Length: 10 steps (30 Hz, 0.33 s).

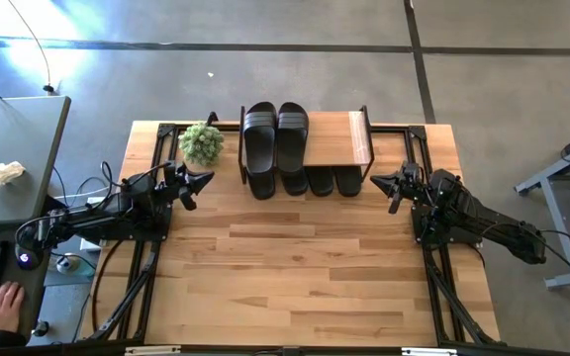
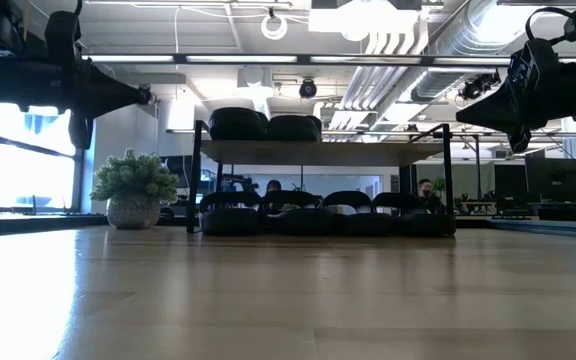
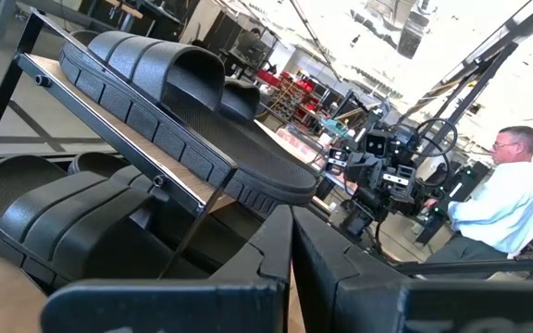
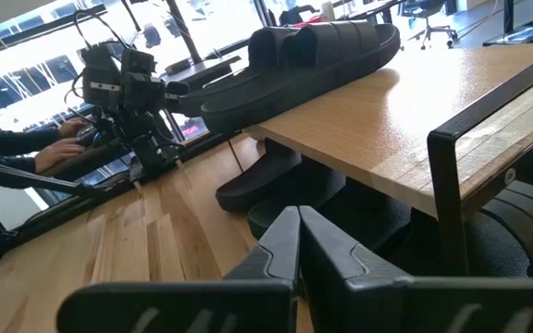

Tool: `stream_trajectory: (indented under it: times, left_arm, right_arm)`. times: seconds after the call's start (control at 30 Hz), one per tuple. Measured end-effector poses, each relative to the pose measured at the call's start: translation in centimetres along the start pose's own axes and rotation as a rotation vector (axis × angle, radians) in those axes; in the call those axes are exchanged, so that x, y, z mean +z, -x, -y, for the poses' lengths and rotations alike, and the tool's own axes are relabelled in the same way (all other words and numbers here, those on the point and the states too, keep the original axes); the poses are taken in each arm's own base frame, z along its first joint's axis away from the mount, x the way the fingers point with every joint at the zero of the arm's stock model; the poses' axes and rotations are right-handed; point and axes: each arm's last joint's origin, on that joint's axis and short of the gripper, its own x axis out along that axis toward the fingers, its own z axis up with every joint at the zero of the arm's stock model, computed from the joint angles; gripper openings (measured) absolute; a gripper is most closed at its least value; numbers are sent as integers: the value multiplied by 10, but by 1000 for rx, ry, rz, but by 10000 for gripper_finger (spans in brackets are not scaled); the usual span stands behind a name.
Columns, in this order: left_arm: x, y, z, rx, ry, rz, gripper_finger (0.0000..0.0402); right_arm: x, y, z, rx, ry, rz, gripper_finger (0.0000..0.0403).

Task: Pick and place slides into the shelf
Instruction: Return to Home Position

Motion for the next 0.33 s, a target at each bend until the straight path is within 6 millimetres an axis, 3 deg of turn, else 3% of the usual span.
stream_trajectory:
  times: [0.33]
  left_arm:
    - [0,0,0,0,0,0,1]
  right_arm:
    - [0,0,0,0,3,0,0]
